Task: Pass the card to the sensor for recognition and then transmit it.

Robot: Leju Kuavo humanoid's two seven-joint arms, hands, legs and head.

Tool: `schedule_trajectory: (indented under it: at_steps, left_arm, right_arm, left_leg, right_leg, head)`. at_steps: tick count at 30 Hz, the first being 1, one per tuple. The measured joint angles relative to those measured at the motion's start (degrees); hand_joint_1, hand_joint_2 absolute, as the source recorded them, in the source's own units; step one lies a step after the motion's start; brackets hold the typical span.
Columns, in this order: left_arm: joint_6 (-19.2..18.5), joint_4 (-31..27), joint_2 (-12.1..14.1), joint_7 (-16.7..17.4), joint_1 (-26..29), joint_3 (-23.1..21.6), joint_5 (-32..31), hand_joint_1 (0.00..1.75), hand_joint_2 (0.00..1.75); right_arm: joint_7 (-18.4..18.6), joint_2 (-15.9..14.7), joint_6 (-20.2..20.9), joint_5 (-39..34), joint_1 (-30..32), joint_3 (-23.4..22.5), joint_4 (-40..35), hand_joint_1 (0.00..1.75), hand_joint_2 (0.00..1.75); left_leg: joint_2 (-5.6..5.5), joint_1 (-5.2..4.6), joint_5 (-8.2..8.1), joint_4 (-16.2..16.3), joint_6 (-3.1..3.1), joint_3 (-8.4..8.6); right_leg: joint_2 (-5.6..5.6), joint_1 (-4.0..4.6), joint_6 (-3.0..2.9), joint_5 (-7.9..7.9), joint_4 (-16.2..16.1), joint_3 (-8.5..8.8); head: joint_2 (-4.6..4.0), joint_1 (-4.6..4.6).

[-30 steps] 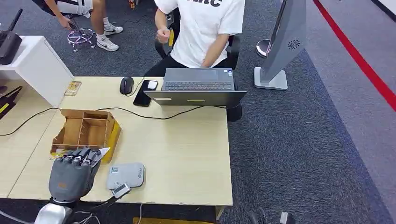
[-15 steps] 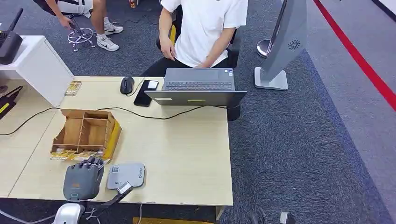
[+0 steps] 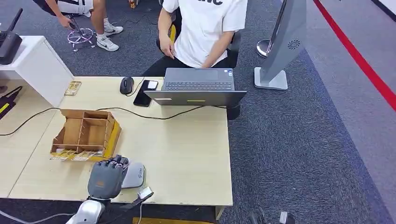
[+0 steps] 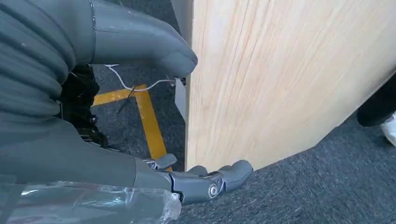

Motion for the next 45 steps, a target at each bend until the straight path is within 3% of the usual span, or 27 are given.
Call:
schedule_trajectory:
  at_steps: [2, 12, 16, 18, 24, 30, 39, 41, 45]
  left_arm:
    - [0.09, 0.43, -0.74, -2.14, 0.33, 0.00, 0.00, 1.75, 1.75]
    - [1.25, 5.79, -3.57, -5.80, 1.43, 0.42, 0.00, 1.75, 1.75]
    - [1.14, 5.68, -5.51, -11.22, 1.78, 4.42, 0.02, 1.75, 1.75]
    - [1.09, 4.97, -5.69, -11.03, 1.96, 6.03, 0.02, 1.75, 1.75]
    - [-1.39, -2.66, -5.29, -11.79, 1.77, 11.97, 0.04, 1.75, 1.75]
    - [-5.51, -8.94, -2.67, -11.72, -2.04, 17.07, 0.04, 1.75, 1.75]
    - [-7.26, -8.98, 0.02, -13.30, -8.90, 22.21, 0.04, 1.75, 1.75]
    - [-8.11, -8.74, 0.61, -12.05, -9.76, 22.40, 0.04, 1.75, 1.75]
    - [-10.47, -5.02, 1.61, -12.51, -15.40, 23.74, 0.04, 1.75, 1.75]
  right_arm:
    - [-0.06, 0.00, 0.24, -0.15, 0.00, 0.00, 0.00, 0.00, 1.75]
    - [-0.15, 0.00, 0.24, -0.11, 0.03, 0.00, 0.00, 0.00, 1.75]
    - [-0.15, 0.00, 0.24, 0.04, 0.05, 0.00, 0.00, 0.00, 1.75]
    - [-0.09, 0.00, 0.24, 0.22, 0.05, 0.00, 0.00, 0.00, 1.75]
    - [0.57, 0.00, 0.20, 1.27, -0.03, 0.02, 0.00, 0.00, 1.75]
    - [1.18, 0.04, 0.04, 2.45, -0.55, 0.68, 0.00, 0.00, 1.75]
    - [1.99, 0.28, -0.37, 3.45, -1.46, 1.92, 0.02, 0.00, 1.75]
    - [2.10, 0.31, -0.35, 3.67, -1.51, 2.05, 0.05, 0.00, 1.75]
    - [2.86, 0.46, -0.44, 4.33, -2.06, 2.43, 0.13, 0.00, 1.75]
  left_leg:
    - [0.00, -0.01, 0.00, 0.00, 0.00, 0.00]
    - [-0.01, 0.00, 0.00, 0.00, 0.01, 0.01]
    - [-0.01, 0.00, 0.01, 0.00, 0.01, 0.01]
    - [0.00, 0.00, 0.01, 0.00, 0.00, 0.02]
    - [-0.01, 0.02, 0.03, 0.00, 0.02, 0.01]
    - [-0.02, 0.03, 0.08, 0.00, -0.04, 0.02]
    - [-0.03, 0.03, 0.16, 0.00, -0.04, 0.01]
    - [-0.03, 0.03, 0.16, 0.00, -0.04, 0.01]
    - [-0.13, 0.04, 0.20, 0.00, -0.03, -0.01]
  right_leg:
    - [0.00, 0.00, 0.00, 0.00, 0.00, 0.00]
    - [-0.03, 0.00, 0.01, -0.01, 0.00, 0.02]
    - [-0.03, 0.00, 0.01, 0.00, 0.00, 0.02]
    - [-0.01, 0.00, 0.00, 0.00, 0.00, 0.02]
    - [-0.02, 0.01, 0.00, 0.00, 0.02, 0.01]
    - [-0.04, 0.02, -0.02, 0.02, 0.05, 0.02]
    - [-0.03, 0.02, 0.00, 0.07, 0.06, 0.02]
    - [-0.03, 0.02, 0.00, 0.07, 0.06, -0.01]
    - [-0.13, 0.02, 0.00, 0.08, 0.06, 0.01]
  head:
    - [0.00, -0.02]
    - [0.00, -0.02]
    - [0.00, 0.00]
    - [0.00, -0.02]
    - [0.00, 0.00]
    - [0.00, -0.02]
    - [0.00, 0.00]
    - [0.00, 0.00]
    - [0.00, 0.00]
